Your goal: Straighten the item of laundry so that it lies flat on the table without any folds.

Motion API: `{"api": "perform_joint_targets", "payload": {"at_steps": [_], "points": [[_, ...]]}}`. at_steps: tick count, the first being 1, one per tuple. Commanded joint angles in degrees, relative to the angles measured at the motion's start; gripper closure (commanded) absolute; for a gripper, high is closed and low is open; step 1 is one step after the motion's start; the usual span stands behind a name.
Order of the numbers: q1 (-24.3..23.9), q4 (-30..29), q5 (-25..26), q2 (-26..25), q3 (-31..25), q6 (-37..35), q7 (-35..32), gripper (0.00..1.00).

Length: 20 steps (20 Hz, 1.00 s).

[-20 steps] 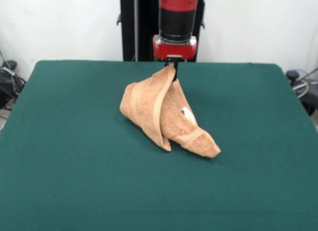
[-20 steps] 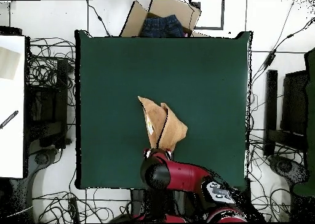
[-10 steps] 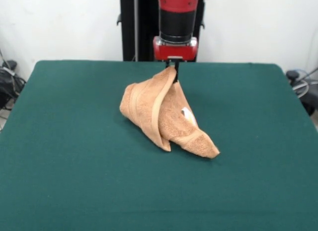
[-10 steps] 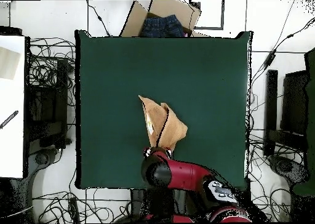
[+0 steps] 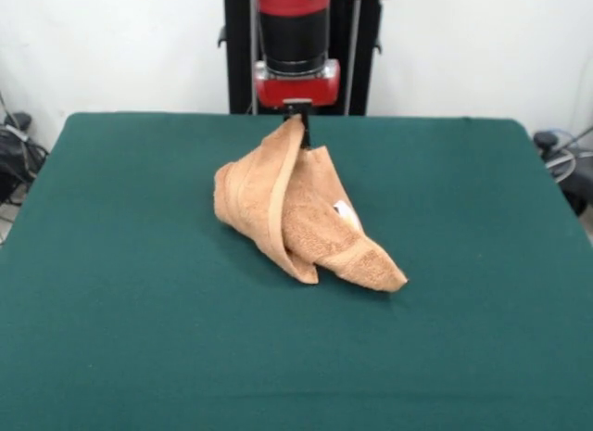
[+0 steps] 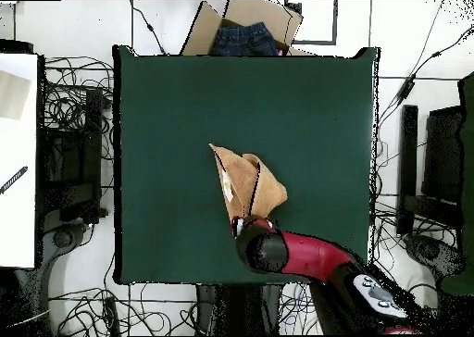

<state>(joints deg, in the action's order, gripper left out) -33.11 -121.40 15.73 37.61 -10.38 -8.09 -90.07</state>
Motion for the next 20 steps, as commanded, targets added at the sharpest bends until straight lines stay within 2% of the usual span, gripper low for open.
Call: {"api": "perform_joint_targets", "payload": {"at_steps": [1,14,17,20], "points": [[-3.29,7.39,2.95,1.62,-10.02,-7.04,3.42,1.00],[-7.22,9.62,6.38,1.53,-14.70,-10.05,4.02,1.00],[-8.75,11.51,6.12,2.85,-16.30,-15.90,7.53,1.00],[-10.02,12.88,6.78,2.14,-17.77,-17.66,9.02,1.00]]}}
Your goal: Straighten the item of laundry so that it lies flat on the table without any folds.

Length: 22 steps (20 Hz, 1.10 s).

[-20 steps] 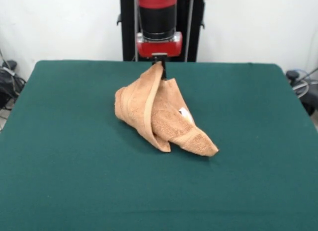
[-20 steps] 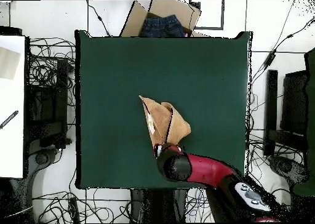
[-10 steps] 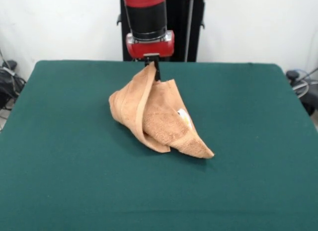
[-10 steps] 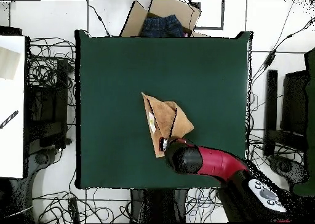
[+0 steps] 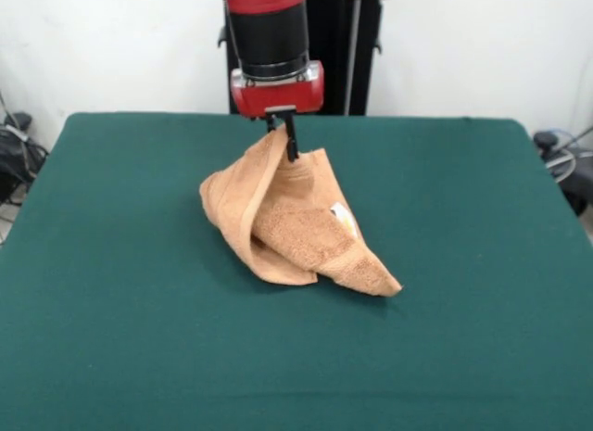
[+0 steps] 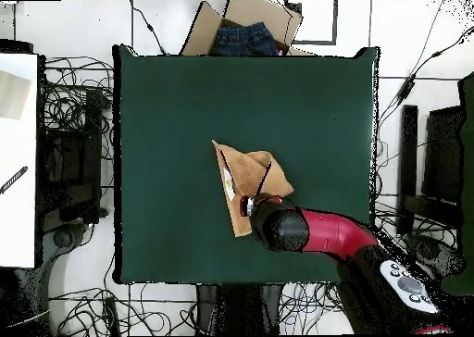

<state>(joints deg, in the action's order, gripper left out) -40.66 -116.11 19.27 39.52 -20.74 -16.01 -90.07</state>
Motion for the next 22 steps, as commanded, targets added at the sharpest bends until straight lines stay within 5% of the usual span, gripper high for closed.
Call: {"api": "perform_joint_targets", "payload": {"at_steps": [1,22], "points": [[-2.70,7.83,3.57,0.27,-7.77,-10.09,9.08,1.00],[-10.93,16.38,8.55,-1.97,-18.32,-24.12,16.69,1.00]]}}
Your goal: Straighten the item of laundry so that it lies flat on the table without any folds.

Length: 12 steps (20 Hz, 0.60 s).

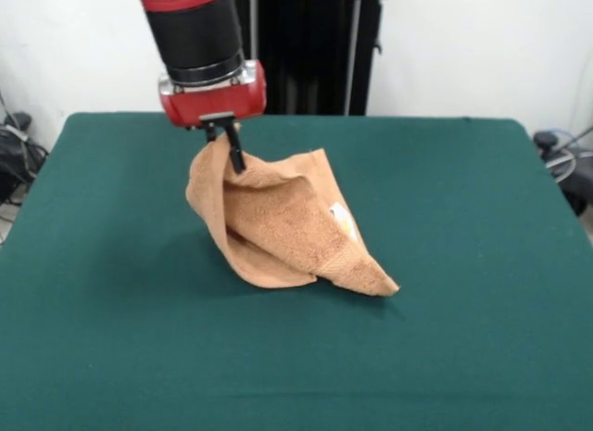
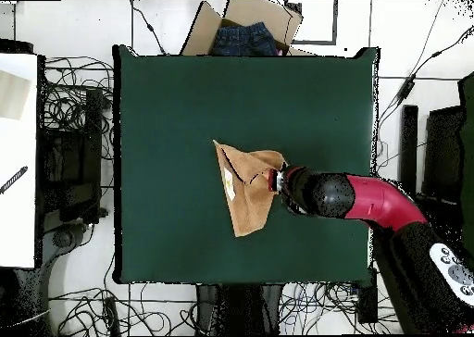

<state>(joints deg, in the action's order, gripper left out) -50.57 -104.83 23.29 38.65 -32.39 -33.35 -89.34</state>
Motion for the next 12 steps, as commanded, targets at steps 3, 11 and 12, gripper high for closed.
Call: {"api": "perform_joint_targets", "payload": {"at_steps": [3,11,12], "points": [[-2.11,4.58,4.56,-0.11,-7.33,-7.66,16.22,1.00],[-3.86,3.43,3.28,3.13,-8.66,-11.54,16.68,1.00],[-4.00,3.35,3.02,3.63,-8.82,-12.12,16.65,1.00]]}}
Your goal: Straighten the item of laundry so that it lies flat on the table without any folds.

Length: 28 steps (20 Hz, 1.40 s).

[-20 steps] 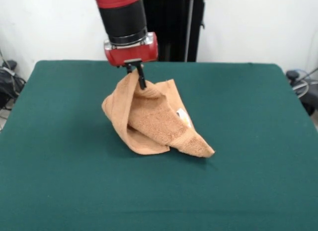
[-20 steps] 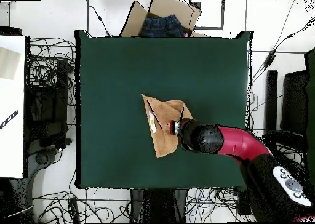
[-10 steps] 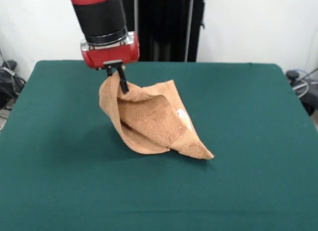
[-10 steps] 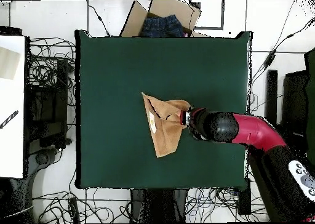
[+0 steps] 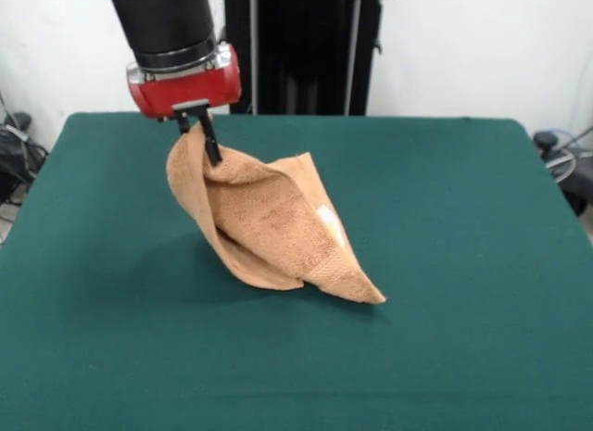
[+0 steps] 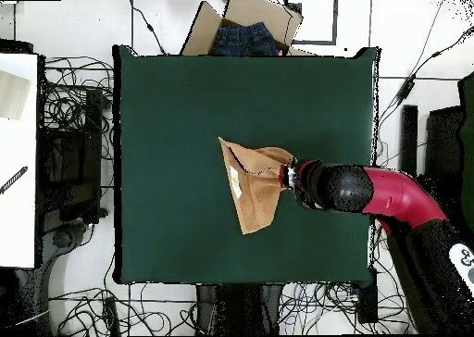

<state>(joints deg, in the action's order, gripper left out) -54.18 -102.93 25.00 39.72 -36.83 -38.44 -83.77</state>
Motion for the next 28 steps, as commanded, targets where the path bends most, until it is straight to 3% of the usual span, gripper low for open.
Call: {"api": "perform_joint_targets", "payload": {"at_steps": [1,22,28], "points": [[-0.79,1.23,1.00,3.10,-4.67,-7.53,11.25,1.00],[-4.97,0.64,-0.80,7.81,-8.07,-14.72,12.67,1.00],[-5.99,0.25,-3.20,13.31,-9.42,-20.00,12.62,1.00]]}}
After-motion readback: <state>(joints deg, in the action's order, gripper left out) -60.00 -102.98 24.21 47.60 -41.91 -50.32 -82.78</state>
